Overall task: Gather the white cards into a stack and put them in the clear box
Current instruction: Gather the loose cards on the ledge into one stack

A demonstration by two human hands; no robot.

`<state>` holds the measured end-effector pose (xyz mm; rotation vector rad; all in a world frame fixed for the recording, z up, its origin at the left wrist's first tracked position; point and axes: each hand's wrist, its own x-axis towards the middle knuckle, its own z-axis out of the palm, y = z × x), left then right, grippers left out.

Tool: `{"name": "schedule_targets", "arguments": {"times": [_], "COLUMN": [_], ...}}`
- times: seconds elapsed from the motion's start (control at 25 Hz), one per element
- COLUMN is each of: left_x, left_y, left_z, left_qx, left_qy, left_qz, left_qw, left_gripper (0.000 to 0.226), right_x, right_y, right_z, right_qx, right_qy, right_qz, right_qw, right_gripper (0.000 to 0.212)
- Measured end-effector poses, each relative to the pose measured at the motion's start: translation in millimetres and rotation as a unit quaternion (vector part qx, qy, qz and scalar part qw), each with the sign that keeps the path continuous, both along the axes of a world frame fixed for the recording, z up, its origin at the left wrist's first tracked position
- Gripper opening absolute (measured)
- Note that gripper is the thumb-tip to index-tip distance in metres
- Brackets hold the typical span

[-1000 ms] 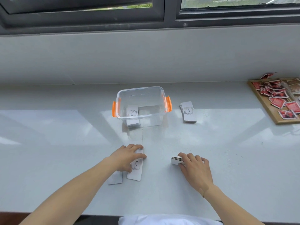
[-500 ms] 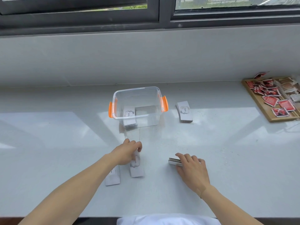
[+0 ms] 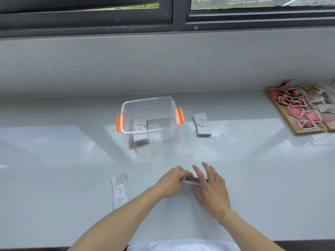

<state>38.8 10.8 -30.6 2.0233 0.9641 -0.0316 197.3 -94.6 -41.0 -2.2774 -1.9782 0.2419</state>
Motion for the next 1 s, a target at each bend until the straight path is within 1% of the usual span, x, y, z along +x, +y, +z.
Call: {"name": "schedule_targets", "arguments": {"times": [0.08,0.16,0.36,0.48,0.56,0.6,0.68,0.8,0.92,1.0], "left_x": [9,14,24,15,-6,-21,-59,-121,-171,-189], "left_y": [-3,-4,-11,-14,-9,-3,13,39,52,53], "left_z": [0,0,-4,-5,-5,-5,-2,6,13,13], "left_qx": [-0.029,-0.048,-0.071,-0.074,-0.038,-0.004,0.080,0.170,0.196,0.206], "left_qy": [0.014,0.026,0.019,0.007,0.014,0.031,0.093,0.203,0.289,0.315], "left_qz": [-0.021,-0.030,-0.013,0.031,0.042,0.030,-0.023,-0.111,-0.177,-0.192], "left_qw": [0.999,0.998,0.997,0.997,0.998,0.999,0.992,0.958,0.920,0.906], "left_gripper": [0.062,0.067,0.063,0.065,0.068,0.069,0.069,0.074,0.082,0.085], "right_x": [-1,-1,0,2,3,3,2,4,4,4], "right_y": [0,0,6,9,10,10,9,10,11,11], "right_z": [-3,-7,-10,-6,-5,-4,-2,1,4,4], "right_qx": [0.002,0.002,0.004,-0.032,-0.040,-0.039,-0.034,-0.023,-0.028,-0.032], "right_qy": [-0.009,-0.021,-0.031,-0.019,-0.019,-0.017,-0.016,0.003,0.007,0.010], "right_qz": [-0.007,-0.012,-0.018,-0.008,-0.006,-0.004,0.003,0.010,0.007,0.004], "right_qw": [1.000,1.000,0.999,0.999,0.999,0.999,0.999,1.000,1.000,0.999], "right_gripper": [0.076,0.068,0.046,0.036,0.037,0.036,0.035,0.035,0.035,0.036]}}
